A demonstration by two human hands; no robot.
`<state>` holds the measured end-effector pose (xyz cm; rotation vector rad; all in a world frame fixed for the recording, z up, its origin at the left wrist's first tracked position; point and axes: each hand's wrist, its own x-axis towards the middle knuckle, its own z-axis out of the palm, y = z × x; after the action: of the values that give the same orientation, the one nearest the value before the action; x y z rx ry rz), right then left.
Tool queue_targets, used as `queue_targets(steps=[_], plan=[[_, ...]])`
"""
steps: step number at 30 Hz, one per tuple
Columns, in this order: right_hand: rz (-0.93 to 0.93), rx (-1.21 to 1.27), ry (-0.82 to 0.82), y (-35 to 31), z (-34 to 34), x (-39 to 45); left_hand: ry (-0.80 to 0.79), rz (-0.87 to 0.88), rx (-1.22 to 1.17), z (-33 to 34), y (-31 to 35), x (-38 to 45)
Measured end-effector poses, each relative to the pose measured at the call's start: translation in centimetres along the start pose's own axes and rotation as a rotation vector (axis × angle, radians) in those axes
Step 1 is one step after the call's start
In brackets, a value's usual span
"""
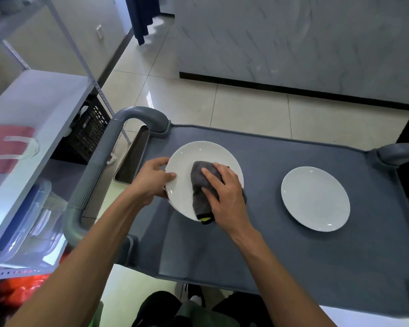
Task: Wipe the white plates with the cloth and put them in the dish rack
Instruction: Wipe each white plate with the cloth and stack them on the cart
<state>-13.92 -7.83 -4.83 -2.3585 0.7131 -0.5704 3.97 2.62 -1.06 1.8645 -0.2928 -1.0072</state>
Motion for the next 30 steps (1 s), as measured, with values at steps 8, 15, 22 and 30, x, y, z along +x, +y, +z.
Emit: queue_targets(steps=[8,15,22,30], plan=[[-0.074,-0.086,0.058,1.5,-3.7,0.8,-0.112,0.055,-0.169,5.7,1.2,-1.0],[-0.206,-0.208,0.145,4.4,-8.4,2.4,-0.267,0.133,-0.212,10.7,3.0,-1.6],[-0.303,-0.363,0.171,6.8,-12.7,3.5,-0.319,0.218,-0.185,15.2,5.3,-2.4],[-0.245,-0.407,0.227,8.8,-16.6,4.7,-0.285,0.258,-0.252,19.1,7.1,-3.4]])
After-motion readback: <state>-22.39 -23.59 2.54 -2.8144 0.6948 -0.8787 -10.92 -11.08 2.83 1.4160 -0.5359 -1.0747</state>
